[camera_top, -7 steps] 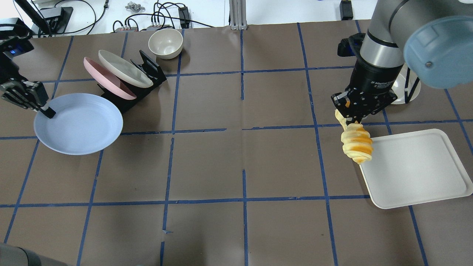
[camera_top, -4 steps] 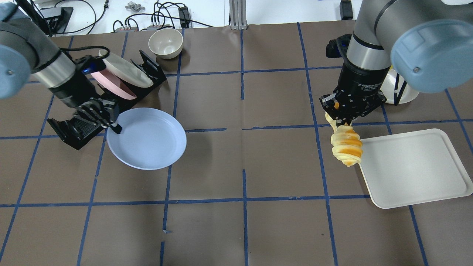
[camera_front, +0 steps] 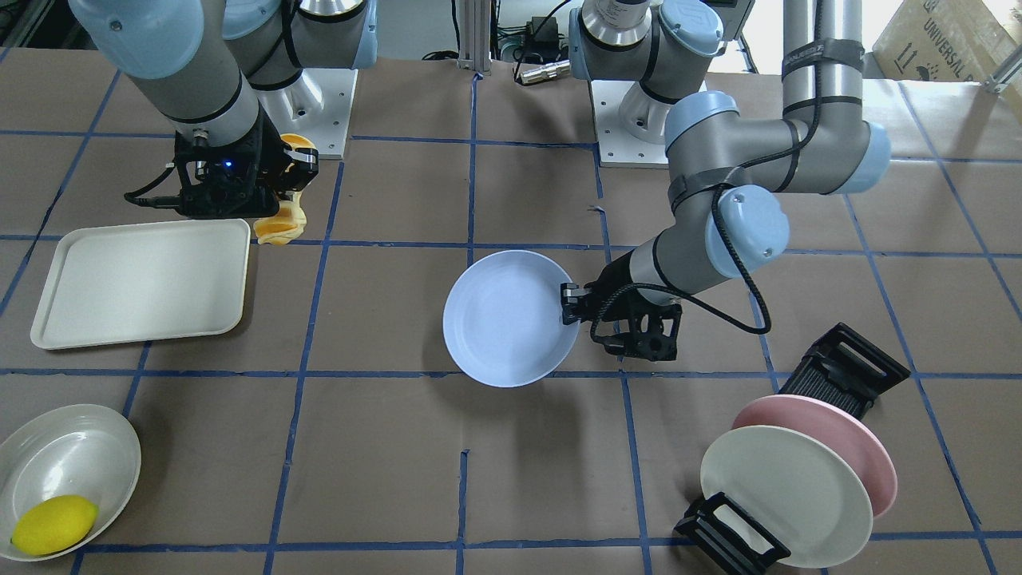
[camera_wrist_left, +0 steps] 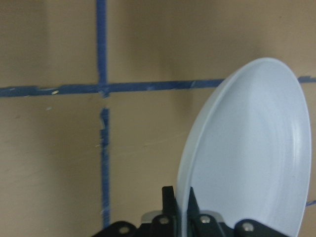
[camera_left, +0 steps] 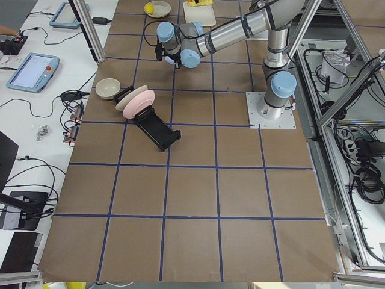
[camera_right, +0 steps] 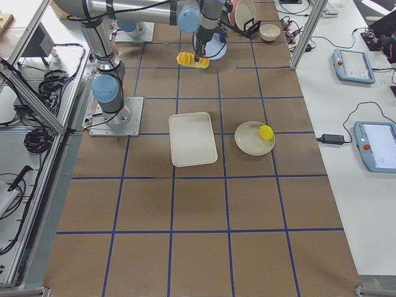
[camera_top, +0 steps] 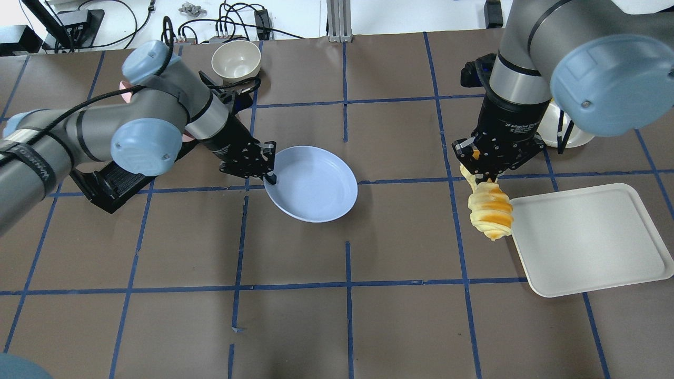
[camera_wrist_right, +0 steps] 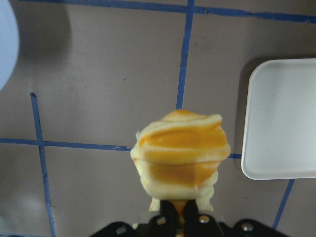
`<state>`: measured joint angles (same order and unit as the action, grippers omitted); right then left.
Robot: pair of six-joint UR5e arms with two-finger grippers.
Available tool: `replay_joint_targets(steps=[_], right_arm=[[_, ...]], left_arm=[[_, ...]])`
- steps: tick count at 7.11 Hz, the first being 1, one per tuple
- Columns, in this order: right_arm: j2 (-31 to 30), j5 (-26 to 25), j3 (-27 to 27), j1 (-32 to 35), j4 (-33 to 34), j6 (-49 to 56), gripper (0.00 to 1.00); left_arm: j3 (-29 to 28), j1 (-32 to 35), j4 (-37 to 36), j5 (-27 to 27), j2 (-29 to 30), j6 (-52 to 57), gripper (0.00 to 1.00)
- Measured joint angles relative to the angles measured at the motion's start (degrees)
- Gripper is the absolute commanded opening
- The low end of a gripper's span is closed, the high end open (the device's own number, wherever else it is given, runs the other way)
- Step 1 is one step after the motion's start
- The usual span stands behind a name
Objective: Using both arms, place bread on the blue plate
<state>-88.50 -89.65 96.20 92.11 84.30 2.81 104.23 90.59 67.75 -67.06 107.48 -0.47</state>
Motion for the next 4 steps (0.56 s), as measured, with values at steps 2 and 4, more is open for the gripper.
replay_joint_targets(steps=[2,4], right_arm=[[3.8,1.9,-0.2,2.3,5.4,-0.4,0.14],[10.6,5.1,-1.4,7.1,14.0,-2.6,0.14]], left_arm=[[0.3,2.6,-5.7,1.2,3.8,-2.3,0.6],[0.0,3.6,-10.3,1.3,6.1,-4.7,1.0]])
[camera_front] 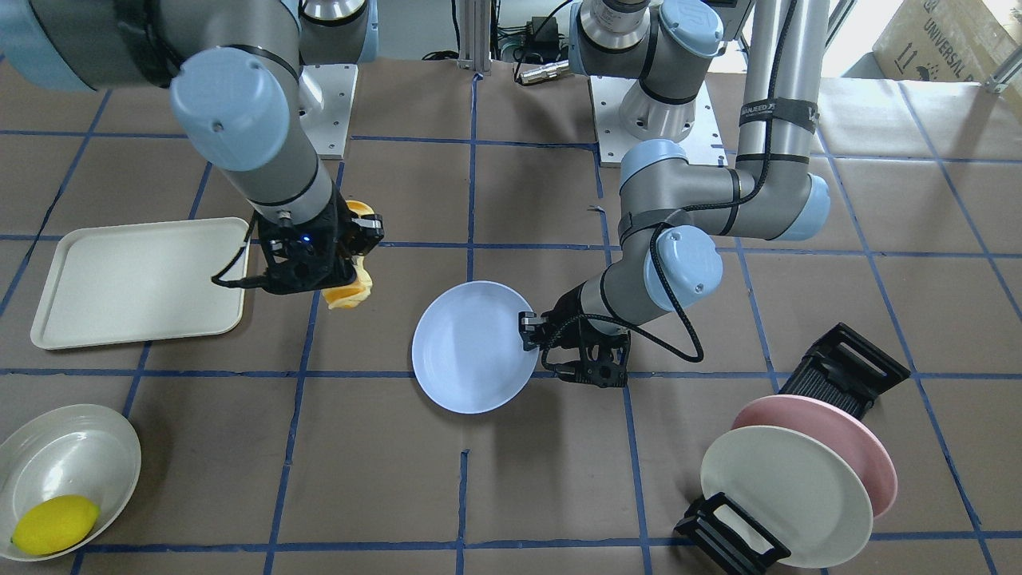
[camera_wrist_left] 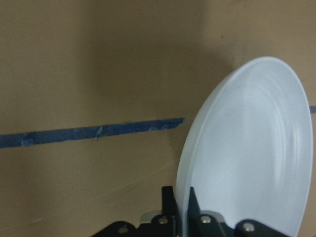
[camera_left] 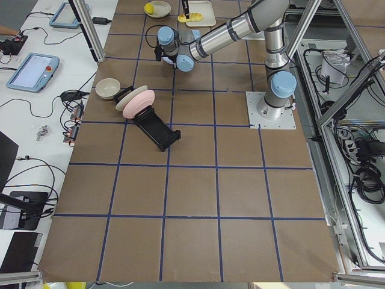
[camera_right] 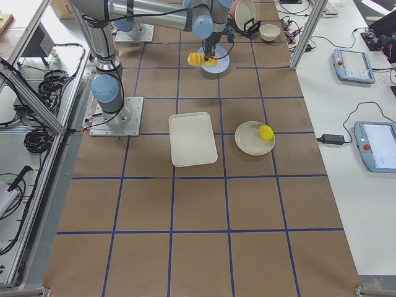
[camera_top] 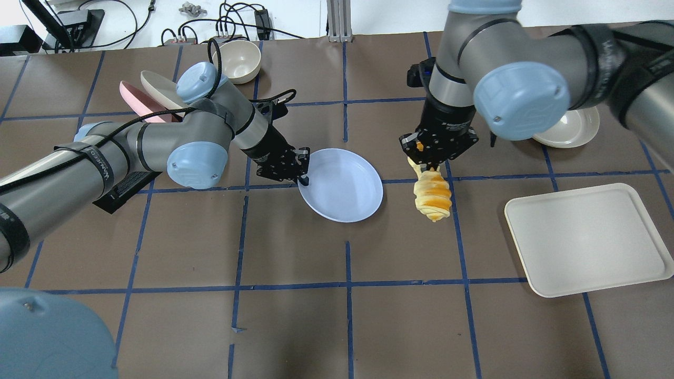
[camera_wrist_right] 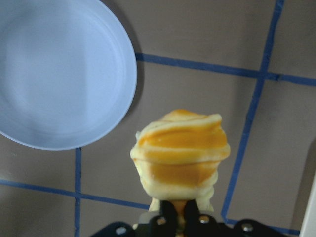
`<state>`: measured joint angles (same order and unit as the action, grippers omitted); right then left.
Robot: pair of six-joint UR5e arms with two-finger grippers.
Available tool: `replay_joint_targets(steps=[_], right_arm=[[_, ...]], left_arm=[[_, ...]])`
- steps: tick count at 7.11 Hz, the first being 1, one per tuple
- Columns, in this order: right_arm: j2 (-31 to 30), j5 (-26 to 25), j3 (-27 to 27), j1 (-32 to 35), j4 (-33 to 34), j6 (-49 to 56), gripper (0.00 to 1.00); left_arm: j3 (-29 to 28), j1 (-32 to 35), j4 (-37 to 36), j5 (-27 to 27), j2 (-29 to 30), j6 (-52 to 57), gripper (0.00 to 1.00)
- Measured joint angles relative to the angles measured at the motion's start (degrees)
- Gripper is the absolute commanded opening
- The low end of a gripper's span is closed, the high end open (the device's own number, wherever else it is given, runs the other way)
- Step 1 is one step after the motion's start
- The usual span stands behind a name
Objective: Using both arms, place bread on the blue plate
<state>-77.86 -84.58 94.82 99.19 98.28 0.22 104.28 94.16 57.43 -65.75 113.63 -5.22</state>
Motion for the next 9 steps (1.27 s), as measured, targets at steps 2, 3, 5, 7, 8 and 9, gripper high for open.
replay_joint_targets(steps=[2,3,5,7,8,9], right_arm=[[8.3,0.4,-4.9,5.1,5.8,-3.7,0.15],[12.5,0.6,-8.0,6.9,7.4,-4.9,0.19],[18.7,0.6,-10.8,10.1,12.6,-8.5,0.76],[23.2,-0.1,-11.1,11.4,19.0,-9.8,0.99],[23.9,-0.4,-11.4,11.1,20.6,-9.8,0.99],[23.6,-0.4,-11.5,10.9,21.1,-9.8,1.0]], left_arm=[[-1.3,-1.2,-1.2,-0.4,-1.7,-3.7,1.0],[-1.6,-3.5,0.8,-1.0,-4.5,-4.0,1.0],[-3.0,-9.4,11.8,-6.9,-12.3,-2.0,1.0],[-6.7,-11.1,22.5,-15.2,-17.1,0.6,1.0],[-9.3,-10.6,27.2,-17.8,-18.0,1.3,1.0],[-11.1,-9.7,30.5,-20.0,-18.7,2.4,1.0]])
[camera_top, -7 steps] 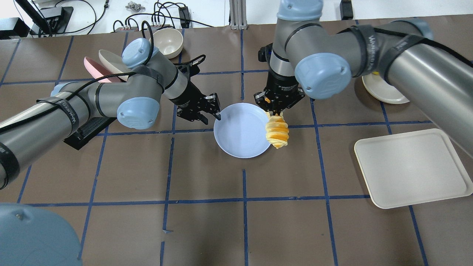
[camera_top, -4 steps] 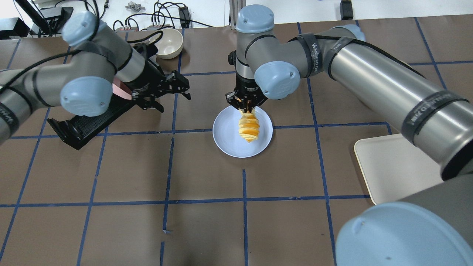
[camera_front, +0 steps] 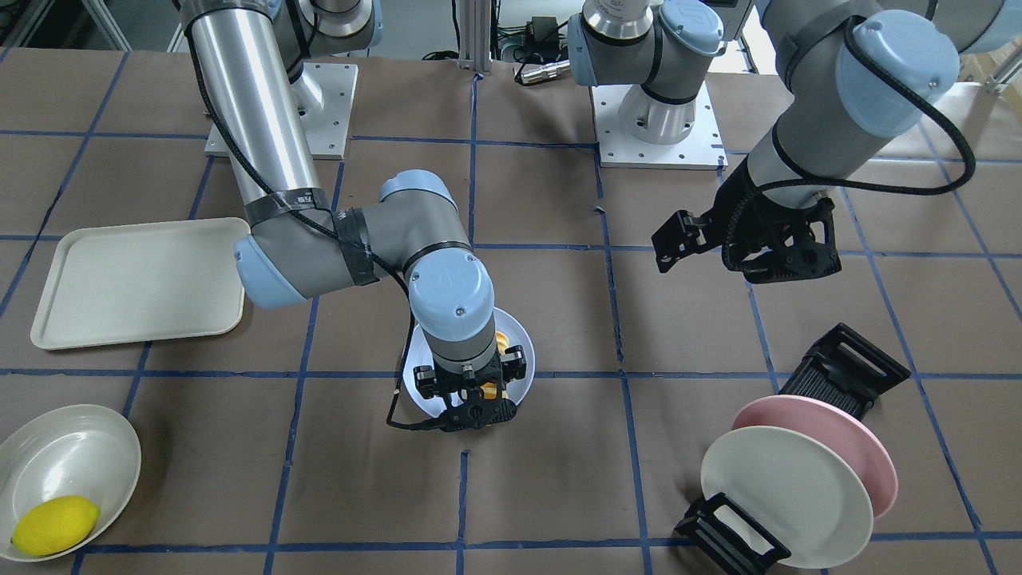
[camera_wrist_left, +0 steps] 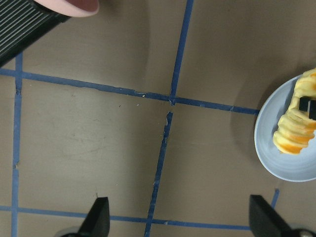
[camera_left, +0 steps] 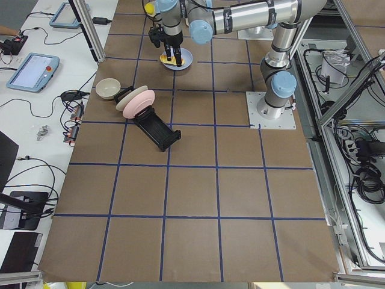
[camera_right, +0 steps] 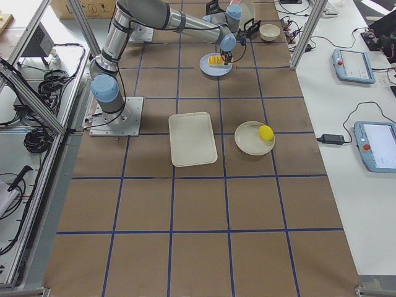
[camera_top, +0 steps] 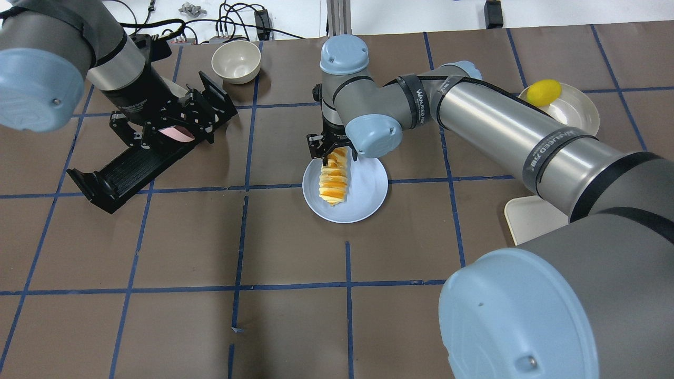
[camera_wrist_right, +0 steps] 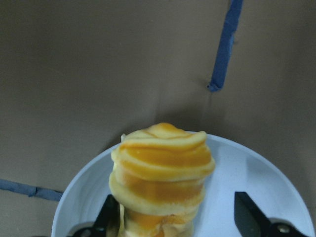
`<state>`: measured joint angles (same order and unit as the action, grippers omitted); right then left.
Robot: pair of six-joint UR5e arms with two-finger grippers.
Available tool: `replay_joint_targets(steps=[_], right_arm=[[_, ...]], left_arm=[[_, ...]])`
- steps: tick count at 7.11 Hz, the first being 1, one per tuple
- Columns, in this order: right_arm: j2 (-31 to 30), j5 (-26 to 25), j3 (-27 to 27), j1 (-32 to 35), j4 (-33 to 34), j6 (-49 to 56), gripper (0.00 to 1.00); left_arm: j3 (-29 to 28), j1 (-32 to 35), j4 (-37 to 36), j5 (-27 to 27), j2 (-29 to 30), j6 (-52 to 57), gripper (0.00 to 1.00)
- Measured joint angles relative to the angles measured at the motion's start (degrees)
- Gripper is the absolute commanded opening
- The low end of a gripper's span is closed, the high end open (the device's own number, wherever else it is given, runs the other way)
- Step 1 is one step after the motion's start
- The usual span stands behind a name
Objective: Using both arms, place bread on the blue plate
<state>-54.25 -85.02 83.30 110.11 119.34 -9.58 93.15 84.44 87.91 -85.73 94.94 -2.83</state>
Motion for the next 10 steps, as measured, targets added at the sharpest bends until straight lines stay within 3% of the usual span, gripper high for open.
replay_joint_targets(steps=[2,5,8,10], right_arm=[[-3.3,-0.3,0.7,-0.3,-1.5,0.2,1.0],[-11.4,-5.6,5.5,-3.3,-5.7,6.4,1.0],[-27.6,-6.7,16.0,-13.9,-11.6,11.4,1.0],[-36.1,-6.6,18.2,-20.8,-20.0,14.8,1.0]], left_arm=[[-1.3,2.0,2.4,-5.5,-1.0,2.5,1.0],[-3.8,2.3,4.4,-7.0,-1.1,3.3,1.0],[-8.6,2.5,8.4,-6.2,-1.4,3.1,1.0],[-9.2,2.6,9.2,-5.7,-2.9,3.1,1.0]])
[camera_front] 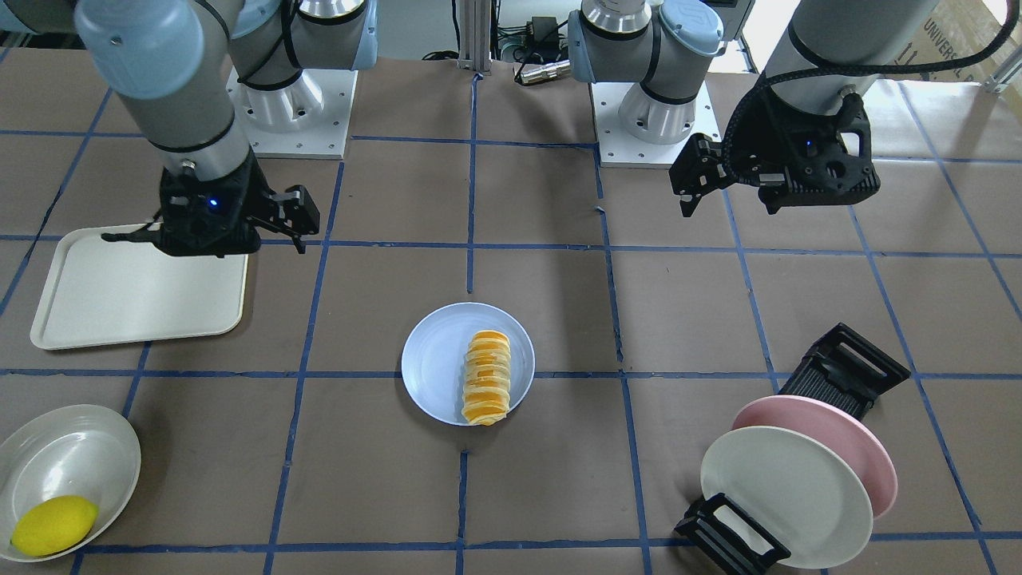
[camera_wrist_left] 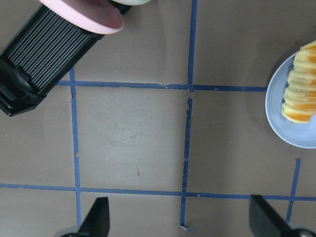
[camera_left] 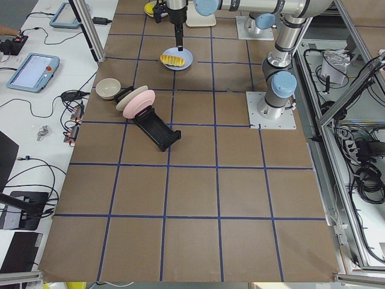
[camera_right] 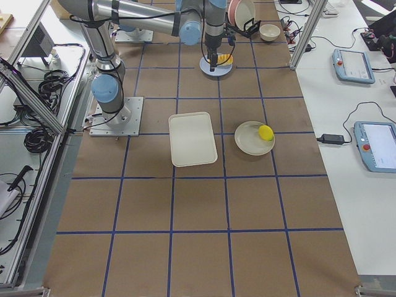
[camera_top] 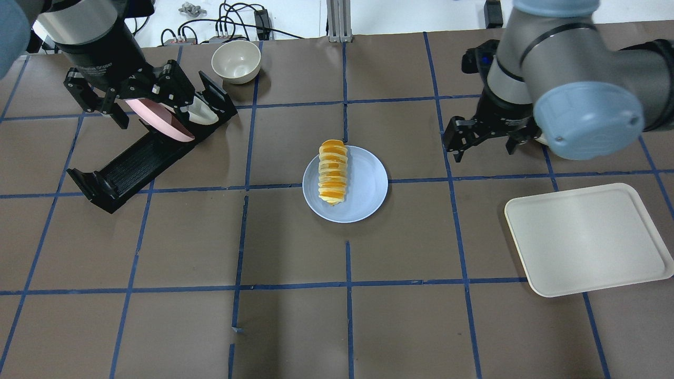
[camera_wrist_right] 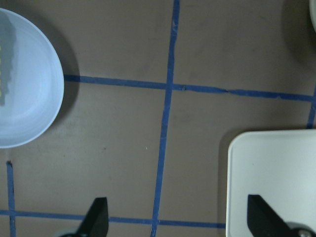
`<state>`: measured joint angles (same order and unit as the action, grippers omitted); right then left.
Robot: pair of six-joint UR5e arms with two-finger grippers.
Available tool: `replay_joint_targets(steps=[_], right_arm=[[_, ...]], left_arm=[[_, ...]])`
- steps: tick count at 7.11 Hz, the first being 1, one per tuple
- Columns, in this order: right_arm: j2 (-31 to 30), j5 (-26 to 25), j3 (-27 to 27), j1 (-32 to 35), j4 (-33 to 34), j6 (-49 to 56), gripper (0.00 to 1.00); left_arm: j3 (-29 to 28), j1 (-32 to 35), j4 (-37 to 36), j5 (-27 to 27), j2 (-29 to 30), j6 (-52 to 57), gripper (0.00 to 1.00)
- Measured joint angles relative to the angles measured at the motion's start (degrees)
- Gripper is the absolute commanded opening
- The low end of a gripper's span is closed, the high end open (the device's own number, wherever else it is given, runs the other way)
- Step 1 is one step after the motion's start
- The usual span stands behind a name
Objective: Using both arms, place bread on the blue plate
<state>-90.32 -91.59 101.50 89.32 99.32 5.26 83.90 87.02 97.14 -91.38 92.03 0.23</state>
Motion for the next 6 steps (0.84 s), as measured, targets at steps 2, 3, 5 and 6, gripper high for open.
replay_joint_targets(steps=[2,3,5,6], right_arm=[[-5.7,0.4,-0.1,-1.4,-4.6,0.0,1.0],[-6.6,0.7,-0.2,-1.5,-5.2,0.0,0.99],[-7.0,2.4,-0.2,-1.5,-5.4,0.0,1.0],[-7.0,2.8,-0.2,-1.5,-5.4,0.0,0.99]], left_arm=[[0.4,-0.3,0.9,1.2,-0.9,-0.2,1.0],[0.3,-0.5,1.0,1.5,-0.5,-0.5,1.0],[-0.1,-0.3,1.4,1.6,-0.3,-0.6,1.0],[-0.3,-0.2,1.5,1.5,-0.6,-0.7,1.0]])
